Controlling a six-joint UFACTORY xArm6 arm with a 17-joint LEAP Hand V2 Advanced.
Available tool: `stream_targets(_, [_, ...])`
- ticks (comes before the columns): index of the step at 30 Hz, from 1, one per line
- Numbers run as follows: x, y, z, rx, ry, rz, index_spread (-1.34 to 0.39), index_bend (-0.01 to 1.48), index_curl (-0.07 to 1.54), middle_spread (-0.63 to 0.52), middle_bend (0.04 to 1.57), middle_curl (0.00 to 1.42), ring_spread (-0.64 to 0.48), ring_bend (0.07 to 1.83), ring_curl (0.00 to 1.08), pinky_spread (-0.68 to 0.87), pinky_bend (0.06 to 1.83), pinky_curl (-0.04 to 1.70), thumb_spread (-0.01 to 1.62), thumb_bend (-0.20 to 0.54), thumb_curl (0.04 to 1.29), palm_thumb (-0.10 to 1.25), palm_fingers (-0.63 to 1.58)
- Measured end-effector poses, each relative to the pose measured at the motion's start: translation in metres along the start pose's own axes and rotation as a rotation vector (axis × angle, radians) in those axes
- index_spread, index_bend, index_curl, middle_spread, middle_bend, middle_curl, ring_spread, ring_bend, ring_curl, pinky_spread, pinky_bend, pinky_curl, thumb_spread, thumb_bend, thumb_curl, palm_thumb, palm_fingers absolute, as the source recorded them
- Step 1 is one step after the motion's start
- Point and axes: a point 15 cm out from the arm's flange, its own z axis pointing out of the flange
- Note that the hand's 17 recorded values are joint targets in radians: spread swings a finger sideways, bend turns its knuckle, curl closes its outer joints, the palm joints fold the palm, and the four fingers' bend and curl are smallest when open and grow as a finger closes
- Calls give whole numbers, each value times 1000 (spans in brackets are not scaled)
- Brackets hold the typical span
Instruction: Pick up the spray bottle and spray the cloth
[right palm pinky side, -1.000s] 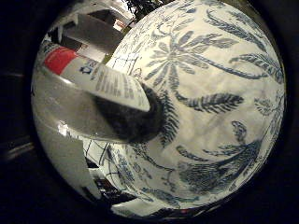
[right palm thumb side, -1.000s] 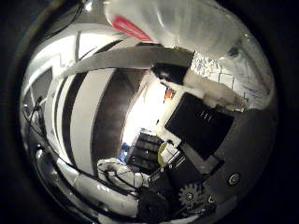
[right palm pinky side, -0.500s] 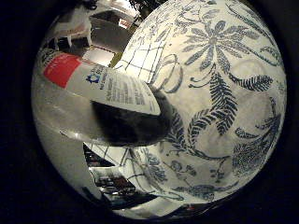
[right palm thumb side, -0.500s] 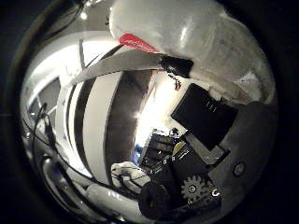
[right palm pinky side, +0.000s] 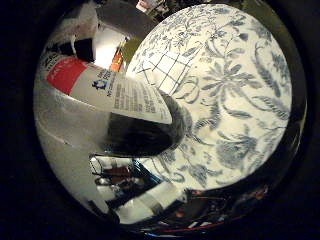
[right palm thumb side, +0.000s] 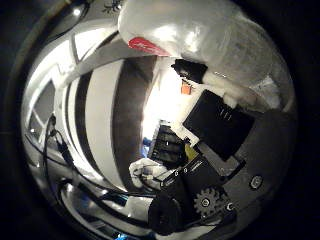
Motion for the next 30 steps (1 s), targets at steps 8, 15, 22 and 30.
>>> stream_targets(8, [-46,-9,-7,-275,166,-31,-188,1174,691,-81,1349,566,-157,1463,577,-168,1151,982,893,-14,764,1113,1203])
stream_targets(15, [-70,-14,20,-495,312,-46,-188,1176,687,-83,1349,564,-157,1463,575,-177,1119,1034,909,-13,770,1101,1203])
stream_targets(22, [-90,-15,57,-697,493,-57,-189,1172,685,-83,1348,564,-157,1462,575,-196,1092,1078,918,-14,776,1094,1205])
stream_targets(30, [-106,-26,94,-842,768,-99,-189,1171,684,-83,1347,564,-159,1459,576,-210,1072,1112,934,-13,784,1088,1204])
